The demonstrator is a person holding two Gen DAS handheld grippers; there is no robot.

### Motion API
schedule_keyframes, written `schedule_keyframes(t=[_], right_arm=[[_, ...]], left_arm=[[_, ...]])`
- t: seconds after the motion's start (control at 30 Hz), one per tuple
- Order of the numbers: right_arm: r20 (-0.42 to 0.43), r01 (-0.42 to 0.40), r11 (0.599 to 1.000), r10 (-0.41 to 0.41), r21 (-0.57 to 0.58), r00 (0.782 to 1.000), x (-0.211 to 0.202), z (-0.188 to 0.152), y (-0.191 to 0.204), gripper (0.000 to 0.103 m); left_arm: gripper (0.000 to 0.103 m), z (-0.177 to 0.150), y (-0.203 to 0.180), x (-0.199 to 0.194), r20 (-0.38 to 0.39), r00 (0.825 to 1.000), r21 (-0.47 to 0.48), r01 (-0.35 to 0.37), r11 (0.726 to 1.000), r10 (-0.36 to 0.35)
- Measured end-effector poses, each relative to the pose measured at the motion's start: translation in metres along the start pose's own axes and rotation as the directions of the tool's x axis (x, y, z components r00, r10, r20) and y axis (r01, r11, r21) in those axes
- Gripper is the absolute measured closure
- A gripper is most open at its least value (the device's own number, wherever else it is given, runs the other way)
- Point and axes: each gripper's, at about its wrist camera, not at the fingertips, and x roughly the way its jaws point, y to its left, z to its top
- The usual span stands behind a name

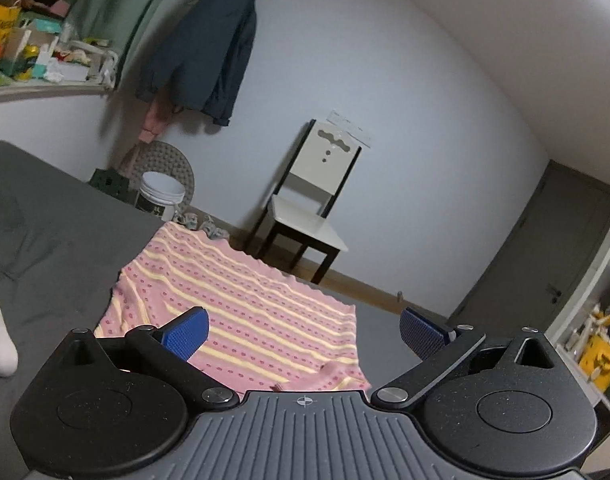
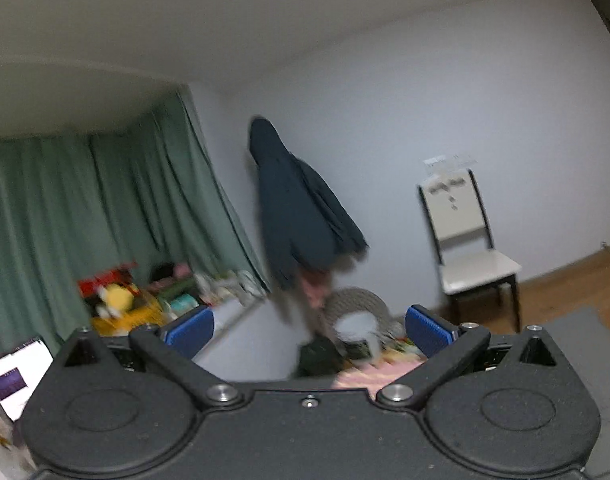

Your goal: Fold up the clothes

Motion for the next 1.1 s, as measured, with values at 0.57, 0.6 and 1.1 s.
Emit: schedule_keyframes(t=[0.57, 0.6, 1.1], right_arm=[[0.046, -0.052, 0.951, 0.04, 0.305, 0.998, 0.078, -0.044, -0.162, 0.0], [0.035, -0.014, 0.951, 0.004, 0.31, 0.999, 0.092, -0.048, -0.179, 0.0], [-0.236, 0.029, 0.857, 0.109, 0.515, 0.966, 0.233, -0.214, -0.414, 0.0]], left_arm=[[0.001, 0.032, -0.106, 0.014, 0.046, 0.995, 0.476, 0.052, 0.878, -0.084], [0.001, 0.016, -0.118, 0.034, 0.014, 0.994, 0.518, 0.09, 0.851, -0.113], [0.001, -0.171, -0.179, 0.174, -0.334, 0.939, 0.904, 0.345, 0.251, -0.087]])
